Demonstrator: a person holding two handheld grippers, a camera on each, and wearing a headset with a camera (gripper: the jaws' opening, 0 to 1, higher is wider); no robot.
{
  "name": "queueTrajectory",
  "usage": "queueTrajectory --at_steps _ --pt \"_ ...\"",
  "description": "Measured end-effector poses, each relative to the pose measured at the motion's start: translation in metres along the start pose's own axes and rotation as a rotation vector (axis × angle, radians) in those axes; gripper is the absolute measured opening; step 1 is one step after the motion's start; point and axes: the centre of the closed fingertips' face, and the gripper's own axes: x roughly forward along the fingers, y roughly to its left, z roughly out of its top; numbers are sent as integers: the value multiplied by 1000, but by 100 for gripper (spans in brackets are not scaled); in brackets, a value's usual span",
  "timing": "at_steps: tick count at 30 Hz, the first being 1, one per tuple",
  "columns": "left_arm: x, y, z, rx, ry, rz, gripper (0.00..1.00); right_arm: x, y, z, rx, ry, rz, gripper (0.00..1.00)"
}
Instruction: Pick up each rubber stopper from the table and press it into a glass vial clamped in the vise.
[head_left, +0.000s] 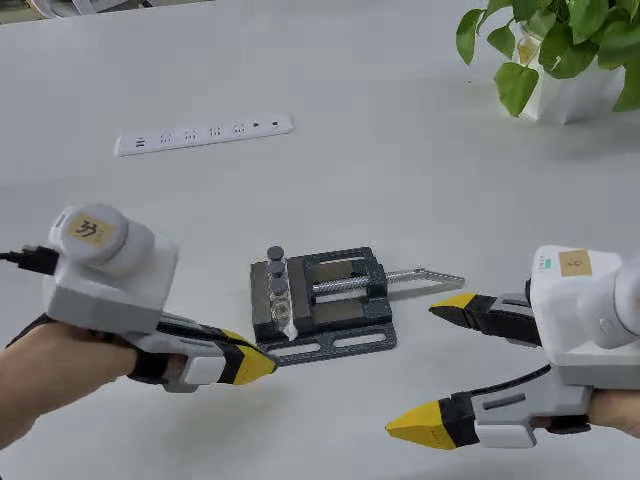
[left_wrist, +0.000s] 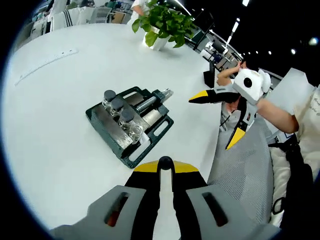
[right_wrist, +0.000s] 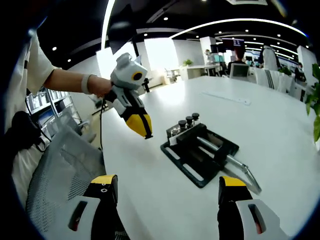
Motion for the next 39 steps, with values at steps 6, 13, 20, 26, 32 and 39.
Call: queueTrajectory --at_steps 6,13,20,26,32,39 --pt "-12 -25 20 -123 -129 -145 4 3 10 22 -46 -43 27 74" --pt "-20 -52 39 -243 -270 -300 4 2 28 53 -133 -115 52 63" --pt "-21 -64 45 -324 -318 -373 4 1 36 76 -221 -185 45 46" --pt "-23 -73 51 -389 -371 -438 4 3 41 88 -255 -237 35 38" --pt "-30 -84 56 -432 -388 -525 4 -1 48 103 -275 -304 41 27" --pt "-39 -87 63 -508 -445 -609 4 -6 52 114 -302 -339 45 18"
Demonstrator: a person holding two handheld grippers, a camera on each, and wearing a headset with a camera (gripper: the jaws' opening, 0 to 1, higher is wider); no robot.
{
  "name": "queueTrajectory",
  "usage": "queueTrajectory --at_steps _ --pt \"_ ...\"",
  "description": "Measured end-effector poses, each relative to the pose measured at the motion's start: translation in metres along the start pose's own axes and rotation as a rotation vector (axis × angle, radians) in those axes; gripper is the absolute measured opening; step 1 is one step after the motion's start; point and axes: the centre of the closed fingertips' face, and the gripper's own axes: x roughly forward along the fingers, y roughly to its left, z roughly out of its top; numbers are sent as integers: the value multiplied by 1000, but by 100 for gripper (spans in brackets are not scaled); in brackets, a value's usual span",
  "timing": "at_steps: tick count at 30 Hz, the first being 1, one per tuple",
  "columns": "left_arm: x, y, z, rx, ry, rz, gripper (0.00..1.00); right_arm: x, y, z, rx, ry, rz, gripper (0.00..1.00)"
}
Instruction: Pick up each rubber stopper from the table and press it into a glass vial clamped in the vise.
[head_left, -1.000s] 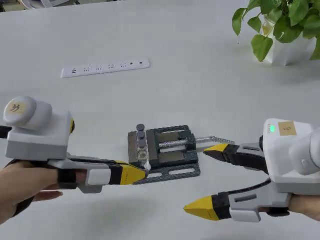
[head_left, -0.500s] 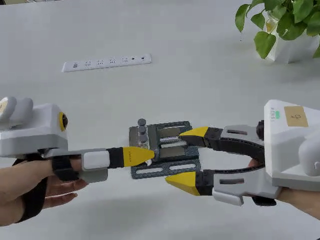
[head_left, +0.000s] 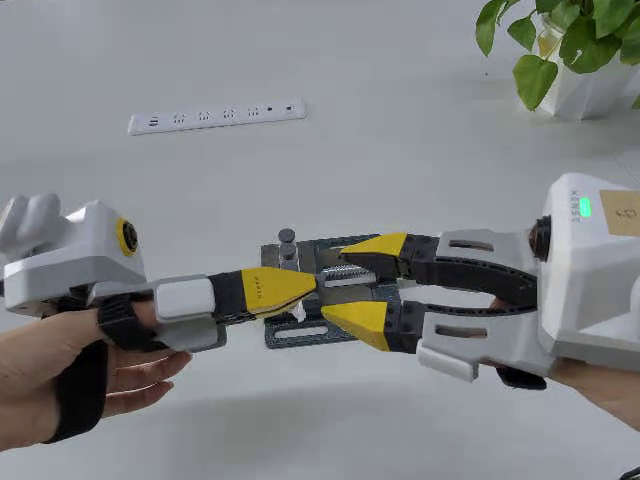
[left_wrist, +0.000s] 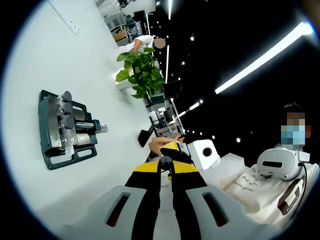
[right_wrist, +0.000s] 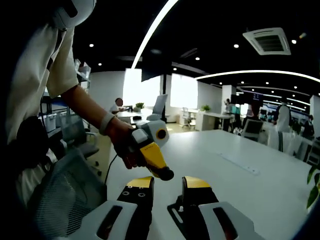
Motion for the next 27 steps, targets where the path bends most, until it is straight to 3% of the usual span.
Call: queueTrajectory --at_steps 14,27 --pt "1 -8 -4 -84 -3 -70 4 2 11 9 -35 -10 34 11" --pt "1 -14 -8 -140 1 -112 4 1 10 12 -53 -12 38 8"
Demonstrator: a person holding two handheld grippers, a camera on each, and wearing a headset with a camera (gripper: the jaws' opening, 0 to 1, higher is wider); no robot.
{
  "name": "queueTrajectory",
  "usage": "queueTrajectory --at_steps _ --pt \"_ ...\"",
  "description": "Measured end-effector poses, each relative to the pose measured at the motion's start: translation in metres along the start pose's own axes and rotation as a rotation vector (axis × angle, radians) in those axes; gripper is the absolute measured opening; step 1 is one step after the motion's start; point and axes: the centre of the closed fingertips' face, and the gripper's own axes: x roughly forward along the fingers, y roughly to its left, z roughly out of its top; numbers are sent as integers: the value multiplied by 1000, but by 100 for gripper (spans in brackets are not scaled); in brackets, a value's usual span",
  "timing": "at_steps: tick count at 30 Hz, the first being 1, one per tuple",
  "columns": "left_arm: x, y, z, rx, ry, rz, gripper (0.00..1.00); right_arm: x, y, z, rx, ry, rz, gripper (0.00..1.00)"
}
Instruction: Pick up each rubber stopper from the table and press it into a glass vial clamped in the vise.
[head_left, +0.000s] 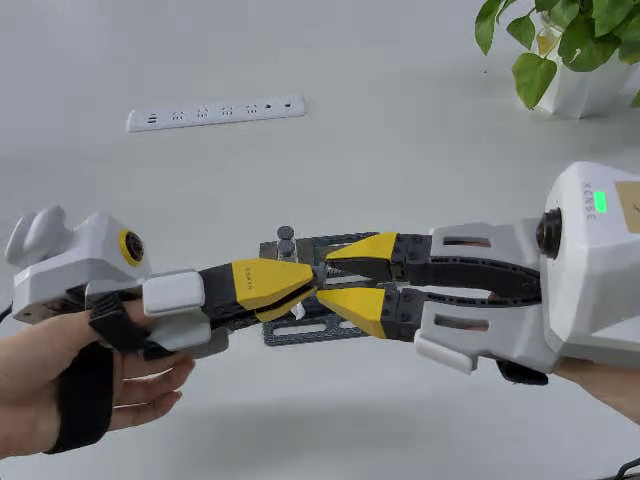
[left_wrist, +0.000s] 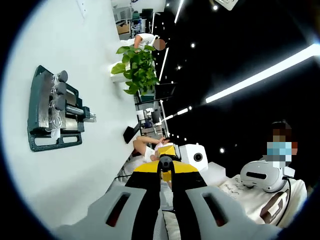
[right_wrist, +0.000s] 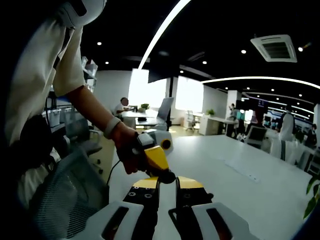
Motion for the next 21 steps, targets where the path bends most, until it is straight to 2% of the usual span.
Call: queueTrajectory --at_steps 9,21 --pt "2 -4 -3 -25 -3 -23 4 -2 1 1 -1 -2 5 7" --pt "0 -3 -1 -37 -5 -33 4 -1 1 4 2 -4 14 8"
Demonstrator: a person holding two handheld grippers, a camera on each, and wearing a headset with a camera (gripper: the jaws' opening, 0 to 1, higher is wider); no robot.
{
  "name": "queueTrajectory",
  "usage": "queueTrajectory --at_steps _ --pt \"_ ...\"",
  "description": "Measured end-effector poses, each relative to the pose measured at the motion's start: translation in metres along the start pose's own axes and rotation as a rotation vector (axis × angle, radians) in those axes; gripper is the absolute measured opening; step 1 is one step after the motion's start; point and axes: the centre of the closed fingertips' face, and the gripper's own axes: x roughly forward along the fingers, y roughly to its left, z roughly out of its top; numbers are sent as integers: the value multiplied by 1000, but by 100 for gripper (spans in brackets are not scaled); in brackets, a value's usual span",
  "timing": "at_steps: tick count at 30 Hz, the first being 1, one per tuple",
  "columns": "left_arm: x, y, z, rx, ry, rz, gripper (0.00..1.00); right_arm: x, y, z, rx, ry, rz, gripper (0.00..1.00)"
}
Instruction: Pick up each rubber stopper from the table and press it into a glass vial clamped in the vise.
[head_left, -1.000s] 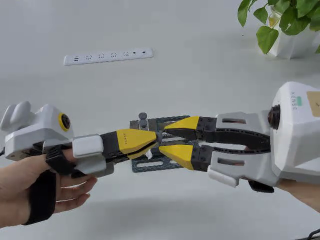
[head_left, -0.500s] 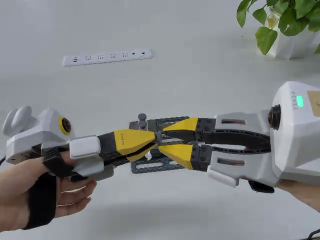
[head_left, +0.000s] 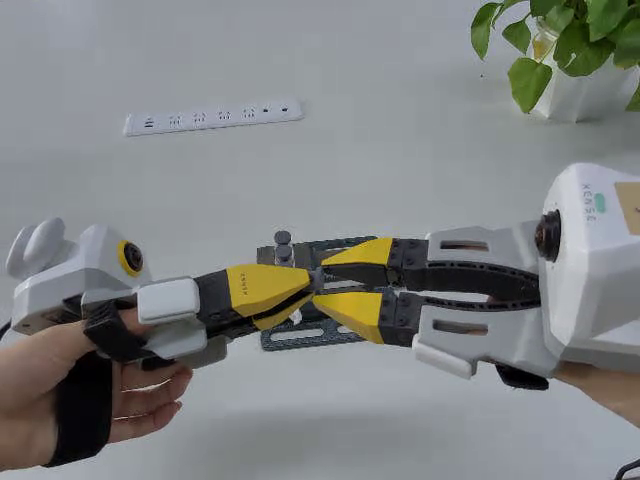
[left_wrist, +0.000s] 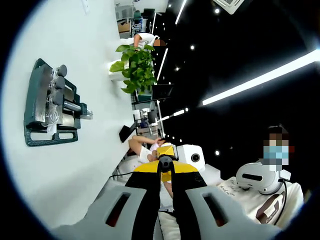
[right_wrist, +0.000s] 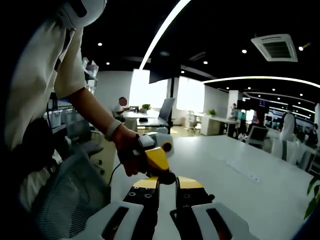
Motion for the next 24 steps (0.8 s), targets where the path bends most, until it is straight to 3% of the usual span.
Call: queueTrajectory --at_steps 13,24 --pt "-2 -8 -3 -35 9 -54 4 -1 6 9 -19 -4 31 8" --pt "0 -15 -8 -54 18 -87 4 -3 10 14 22 -18 56 7"
